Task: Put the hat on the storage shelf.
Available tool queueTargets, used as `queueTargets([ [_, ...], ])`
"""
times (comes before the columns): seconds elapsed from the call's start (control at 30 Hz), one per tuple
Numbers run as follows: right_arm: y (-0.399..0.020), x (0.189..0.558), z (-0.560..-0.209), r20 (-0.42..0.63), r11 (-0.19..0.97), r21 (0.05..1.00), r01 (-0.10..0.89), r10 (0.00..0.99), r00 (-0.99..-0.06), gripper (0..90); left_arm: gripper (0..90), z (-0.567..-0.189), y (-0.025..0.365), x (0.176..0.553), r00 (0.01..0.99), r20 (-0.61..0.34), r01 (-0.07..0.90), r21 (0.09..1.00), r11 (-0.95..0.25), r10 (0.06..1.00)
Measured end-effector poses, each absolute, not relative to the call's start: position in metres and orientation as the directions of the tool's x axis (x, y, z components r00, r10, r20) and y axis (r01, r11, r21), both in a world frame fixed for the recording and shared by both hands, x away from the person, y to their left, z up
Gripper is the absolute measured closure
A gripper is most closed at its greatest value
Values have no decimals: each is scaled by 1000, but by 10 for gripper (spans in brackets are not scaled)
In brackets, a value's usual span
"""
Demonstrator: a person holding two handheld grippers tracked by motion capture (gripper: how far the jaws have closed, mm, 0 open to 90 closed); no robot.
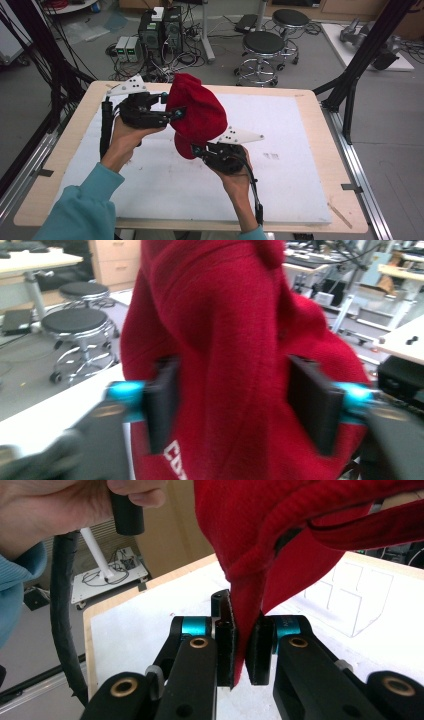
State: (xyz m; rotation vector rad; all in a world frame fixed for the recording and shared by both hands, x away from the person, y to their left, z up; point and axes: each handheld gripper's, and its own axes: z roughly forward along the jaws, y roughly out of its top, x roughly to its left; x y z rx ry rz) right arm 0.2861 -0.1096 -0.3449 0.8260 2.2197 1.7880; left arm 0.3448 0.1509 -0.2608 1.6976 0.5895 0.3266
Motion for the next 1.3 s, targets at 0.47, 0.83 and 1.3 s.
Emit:
queueTargets([
  [0.47, -113, 293, -343, 204, 101, 946, 307, 550, -810, 850, 160, -284, 205, 337, 811, -53, 159, 978, -132, 583],
  [0.83, -113, 304, -336, 188, 79, 953, 291, 600, -778, 850, 164, -327, 252, 311, 777, -17, 136, 981, -142, 629],
  [1.3, -105, 338, -327, 152, 84, 957, 277, 671, -726, 850, 161, -391, 284, 282, 715, -9, 115, 988, -105, 699],
])
